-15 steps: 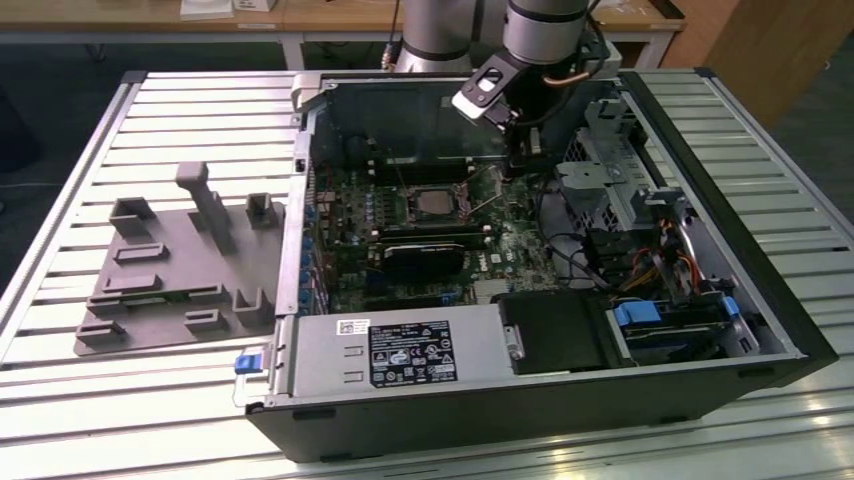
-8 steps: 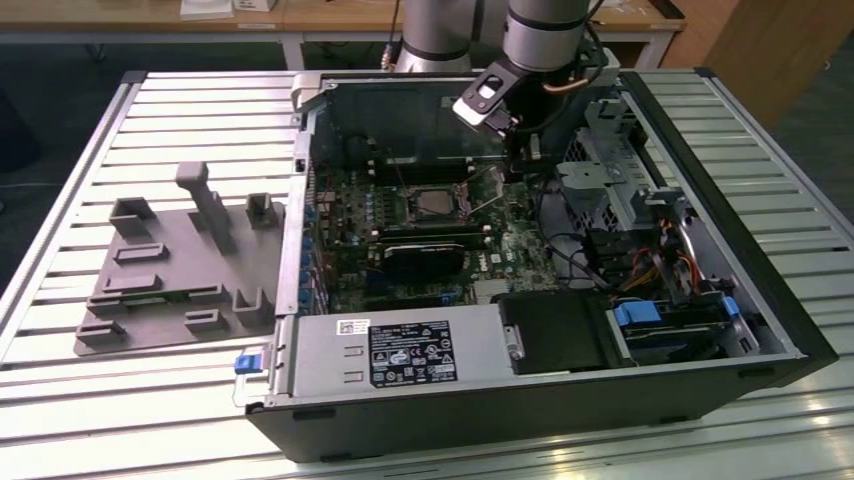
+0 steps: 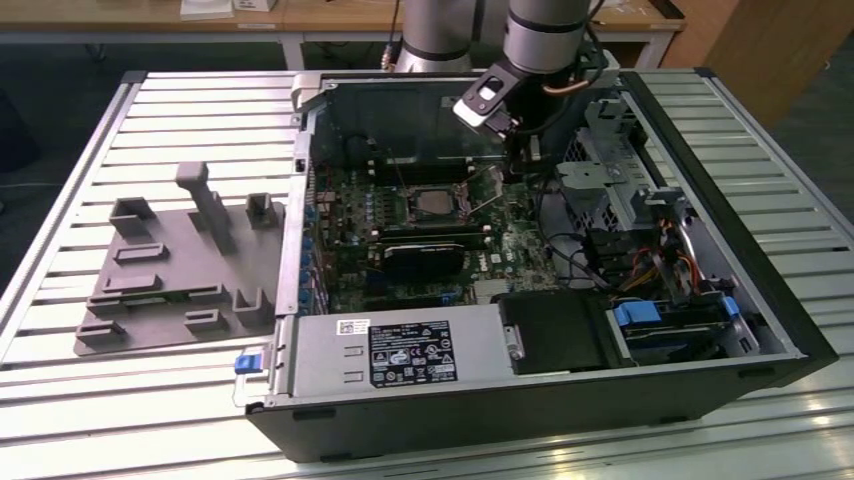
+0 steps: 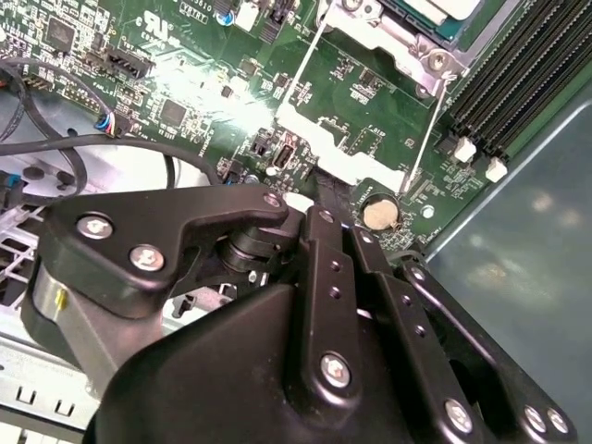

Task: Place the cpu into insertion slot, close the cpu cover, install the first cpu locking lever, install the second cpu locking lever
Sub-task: 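Close the cpu cover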

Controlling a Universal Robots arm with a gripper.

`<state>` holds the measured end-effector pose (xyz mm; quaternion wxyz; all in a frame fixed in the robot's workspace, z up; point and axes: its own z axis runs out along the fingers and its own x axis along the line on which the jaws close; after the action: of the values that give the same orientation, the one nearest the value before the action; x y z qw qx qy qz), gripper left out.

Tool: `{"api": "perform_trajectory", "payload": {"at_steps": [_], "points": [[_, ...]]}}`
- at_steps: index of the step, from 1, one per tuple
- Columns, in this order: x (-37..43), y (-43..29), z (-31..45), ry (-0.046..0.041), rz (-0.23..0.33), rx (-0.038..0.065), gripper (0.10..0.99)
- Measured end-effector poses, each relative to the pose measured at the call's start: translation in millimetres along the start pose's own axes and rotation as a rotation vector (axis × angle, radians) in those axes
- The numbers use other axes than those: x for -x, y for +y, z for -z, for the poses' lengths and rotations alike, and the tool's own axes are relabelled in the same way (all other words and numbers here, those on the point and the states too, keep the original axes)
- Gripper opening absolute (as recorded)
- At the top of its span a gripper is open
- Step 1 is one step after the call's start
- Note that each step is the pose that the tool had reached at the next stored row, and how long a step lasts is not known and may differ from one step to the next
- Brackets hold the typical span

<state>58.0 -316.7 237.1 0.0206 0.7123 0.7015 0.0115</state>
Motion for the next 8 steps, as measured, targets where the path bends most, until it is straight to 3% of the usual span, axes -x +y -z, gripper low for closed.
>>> {"api": "perform_trajectory", "payload": {"at_steps": [8], "points": [[0.0,0.8,-1.6,-0.0021,0.0,-0.006,0.106]]}}
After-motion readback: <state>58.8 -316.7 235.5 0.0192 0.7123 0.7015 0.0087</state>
